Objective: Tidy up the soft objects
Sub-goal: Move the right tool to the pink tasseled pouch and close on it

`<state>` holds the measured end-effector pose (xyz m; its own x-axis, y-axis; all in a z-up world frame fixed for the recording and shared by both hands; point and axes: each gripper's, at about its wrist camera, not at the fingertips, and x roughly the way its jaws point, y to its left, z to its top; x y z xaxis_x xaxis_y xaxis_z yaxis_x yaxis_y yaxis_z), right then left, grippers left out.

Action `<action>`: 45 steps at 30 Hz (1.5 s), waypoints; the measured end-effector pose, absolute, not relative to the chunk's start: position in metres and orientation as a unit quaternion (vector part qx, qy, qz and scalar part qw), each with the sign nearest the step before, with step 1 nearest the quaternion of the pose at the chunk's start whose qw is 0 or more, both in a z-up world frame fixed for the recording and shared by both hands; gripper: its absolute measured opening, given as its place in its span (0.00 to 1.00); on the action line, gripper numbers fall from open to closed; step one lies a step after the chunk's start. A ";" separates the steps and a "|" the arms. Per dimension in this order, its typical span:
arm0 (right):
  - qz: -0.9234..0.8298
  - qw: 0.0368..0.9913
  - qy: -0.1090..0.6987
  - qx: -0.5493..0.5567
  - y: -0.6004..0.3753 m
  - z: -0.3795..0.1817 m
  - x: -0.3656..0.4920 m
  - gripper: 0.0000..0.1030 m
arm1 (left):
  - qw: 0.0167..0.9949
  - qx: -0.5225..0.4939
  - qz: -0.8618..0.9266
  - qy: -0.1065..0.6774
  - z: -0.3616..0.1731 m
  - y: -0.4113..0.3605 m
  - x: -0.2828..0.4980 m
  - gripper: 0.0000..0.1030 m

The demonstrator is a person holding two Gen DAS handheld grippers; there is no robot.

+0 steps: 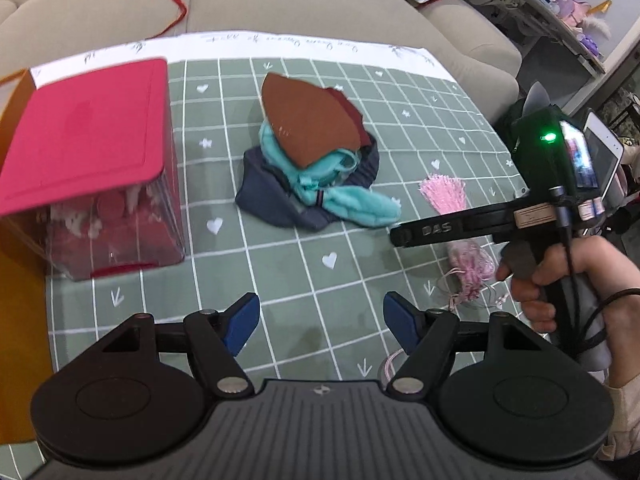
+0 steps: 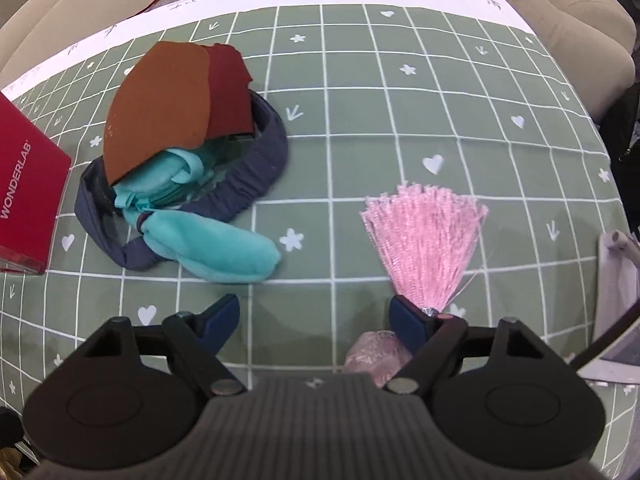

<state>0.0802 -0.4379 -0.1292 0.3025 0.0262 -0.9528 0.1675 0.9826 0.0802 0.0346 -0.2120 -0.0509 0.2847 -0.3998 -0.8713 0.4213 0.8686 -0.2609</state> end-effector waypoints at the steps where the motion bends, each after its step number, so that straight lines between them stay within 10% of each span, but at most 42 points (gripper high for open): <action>1: -0.046 0.803 0.588 0.084 -0.439 -0.129 0.079 0.79 | 0.801 0.009 -0.256 0.542 -0.052 -0.211 0.034 0.80; 11: -0.094 0.779 0.614 0.086 -0.451 -0.136 0.065 0.77 | 0.797 0.013 -0.264 0.543 -0.052 -0.215 0.029 0.80; 14: -0.088 0.783 0.610 0.081 -0.452 -0.134 0.062 0.62 | 0.796 0.018 -0.265 0.543 -0.052 -0.217 0.028 0.80; 18: -0.082 0.793 0.600 0.072 -0.449 -0.127 0.055 0.12 | 0.794 0.019 -0.263 0.547 -0.054 -0.218 0.027 0.80; 29: 0.038 0.794 0.592 0.137 -0.418 -0.118 0.057 0.00 | 0.791 0.023 -0.256 0.556 -0.056 -0.218 0.023 0.80; 40: 0.023 0.802 0.594 0.061 -0.399 -0.119 0.058 0.12 | 0.788 0.022 -0.239 0.566 -0.063 -0.209 0.024 0.80; 43: 0.025 0.794 0.599 0.095 -0.413 -0.123 0.055 0.52 | 0.785 0.022 -0.246 0.568 -0.063 -0.211 0.023 0.80; 45: 0.038 0.793 0.599 0.105 -0.415 -0.120 0.051 0.58 | 0.785 0.022 -0.249 0.568 -0.063 -0.212 0.022 0.79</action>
